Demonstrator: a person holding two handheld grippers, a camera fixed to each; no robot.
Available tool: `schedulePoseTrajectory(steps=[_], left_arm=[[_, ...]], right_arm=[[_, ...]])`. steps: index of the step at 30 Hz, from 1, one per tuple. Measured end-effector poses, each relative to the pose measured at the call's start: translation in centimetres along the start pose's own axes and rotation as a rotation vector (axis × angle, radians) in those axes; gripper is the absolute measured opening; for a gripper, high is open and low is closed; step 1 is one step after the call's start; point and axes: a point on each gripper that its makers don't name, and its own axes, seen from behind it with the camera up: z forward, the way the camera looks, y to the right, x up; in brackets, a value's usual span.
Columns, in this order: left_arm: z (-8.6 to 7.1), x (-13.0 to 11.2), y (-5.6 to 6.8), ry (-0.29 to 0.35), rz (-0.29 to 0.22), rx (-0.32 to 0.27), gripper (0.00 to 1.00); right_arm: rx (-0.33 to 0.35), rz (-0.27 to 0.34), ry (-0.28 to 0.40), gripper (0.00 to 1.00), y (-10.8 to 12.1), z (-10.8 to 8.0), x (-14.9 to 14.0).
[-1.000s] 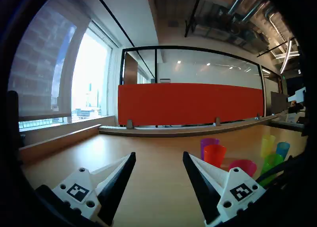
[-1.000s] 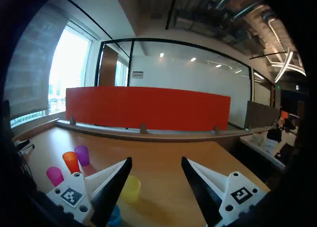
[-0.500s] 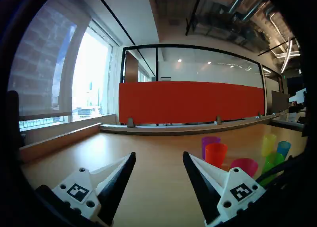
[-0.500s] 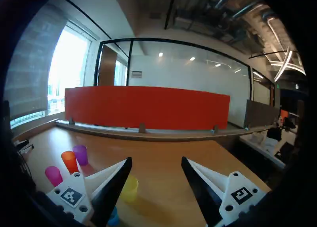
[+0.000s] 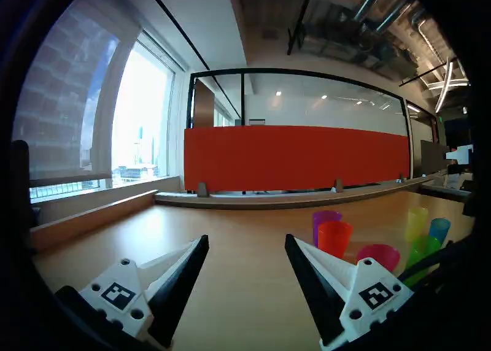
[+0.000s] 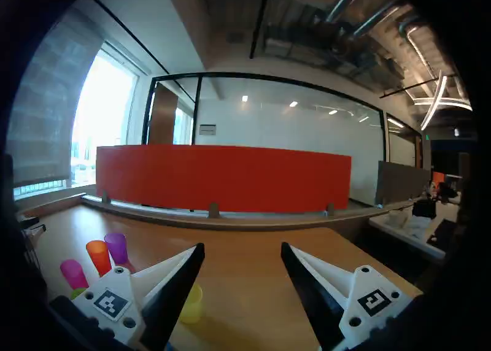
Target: Pour water
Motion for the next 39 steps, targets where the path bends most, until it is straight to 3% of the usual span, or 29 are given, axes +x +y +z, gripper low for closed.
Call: schedulePoseTrajectory(steps=[14, 20, 32, 39], left_arm=[[0.0, -0.1, 0.1, 0.000, 0.000, 0.000, 0.92], [0.0, -0.2, 0.2, 0.000, 0.000, 0.000, 0.92], [0.1, -0.2, 0.3, 0.001, -0.001, 0.000, 0.92], [0.0, -0.2, 0.3, 0.001, -0.001, 0.000, 0.92]], right_arm=[[0.012, 0.018, 0.021, 0.97, -1.1, 0.9, -3.4], [0.000, 0.044, 0.013, 0.97, -0.7, 0.7, -5.3], [0.009, 0.028, 0.005, 0.97, -0.2, 0.8, -9.0], [0.013, 0.043, 0.003, 0.97, -0.1, 0.9, -9.2]])
